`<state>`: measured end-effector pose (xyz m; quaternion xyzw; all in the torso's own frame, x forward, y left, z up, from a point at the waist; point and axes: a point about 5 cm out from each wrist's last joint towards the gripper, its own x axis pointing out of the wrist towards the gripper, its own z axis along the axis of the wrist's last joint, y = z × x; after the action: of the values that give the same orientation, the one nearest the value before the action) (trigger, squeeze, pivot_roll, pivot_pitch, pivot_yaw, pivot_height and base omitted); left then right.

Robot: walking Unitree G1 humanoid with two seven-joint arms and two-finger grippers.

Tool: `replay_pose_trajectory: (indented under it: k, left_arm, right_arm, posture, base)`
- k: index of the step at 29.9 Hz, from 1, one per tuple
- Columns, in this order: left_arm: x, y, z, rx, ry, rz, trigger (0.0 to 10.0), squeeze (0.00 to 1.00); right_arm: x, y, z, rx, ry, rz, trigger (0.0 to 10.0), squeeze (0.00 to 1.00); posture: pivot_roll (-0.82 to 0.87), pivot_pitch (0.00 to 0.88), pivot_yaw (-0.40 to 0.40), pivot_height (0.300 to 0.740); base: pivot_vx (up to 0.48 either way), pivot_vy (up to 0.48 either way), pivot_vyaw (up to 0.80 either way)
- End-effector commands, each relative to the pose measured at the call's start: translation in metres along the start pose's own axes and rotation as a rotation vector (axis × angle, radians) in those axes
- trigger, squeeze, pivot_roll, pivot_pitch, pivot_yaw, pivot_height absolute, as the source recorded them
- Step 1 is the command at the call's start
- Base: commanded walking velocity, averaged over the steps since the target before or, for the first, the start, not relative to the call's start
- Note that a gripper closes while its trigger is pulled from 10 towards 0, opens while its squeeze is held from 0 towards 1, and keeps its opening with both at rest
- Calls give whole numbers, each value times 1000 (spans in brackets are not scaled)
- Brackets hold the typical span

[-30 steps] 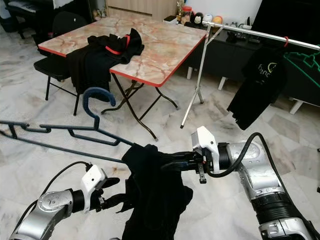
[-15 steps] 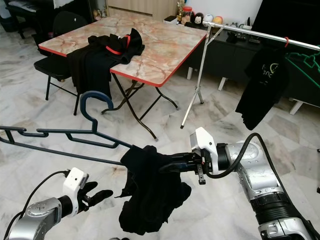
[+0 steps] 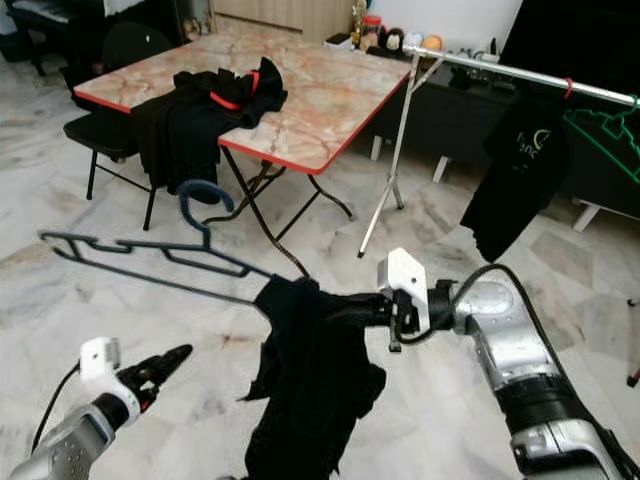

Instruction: Hang hanger

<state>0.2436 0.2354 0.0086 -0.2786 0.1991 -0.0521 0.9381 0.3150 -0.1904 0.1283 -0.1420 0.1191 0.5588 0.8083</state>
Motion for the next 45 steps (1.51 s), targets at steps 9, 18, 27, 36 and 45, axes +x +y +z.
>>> replay_pose_trajectory:
  k: [9,18,27,36,45]
  left_arm:
    - [3,2,-5,-101,-16,17,10000,0]
    - [2,5,-7,-167,-10,-12,10000,0]
    - [-4,-4,-23,-166,99,-165,10000,0]
    - [6,-7,-35,-227,181,-141,10000,0]
    - [2,0,-39,-315,163,-110,10000,0]
  right_arm:
    - [-20,-6,5,13,-59,24,10000,0]
    - [-45,-4,8,40,-93,152,10000,0]
    - [-51,-6,8,45,-82,161,10000,0]
    - [-37,3,23,6,-145,252,10000,0]
    - [-28,12,23,9,-167,275,10000,0]
  posture:
    - [-16,0,-25,740]
    - [-18,0,-25,740]
    - [-14,0,-32,740]
    - [-20,0,-34,740]
    - [-19,0,-23,740]
  base:
    - [0,0,0]
    - [0,0,0]
    - [0,0,0]
    - [0,0,0]
    - [0,0,0]
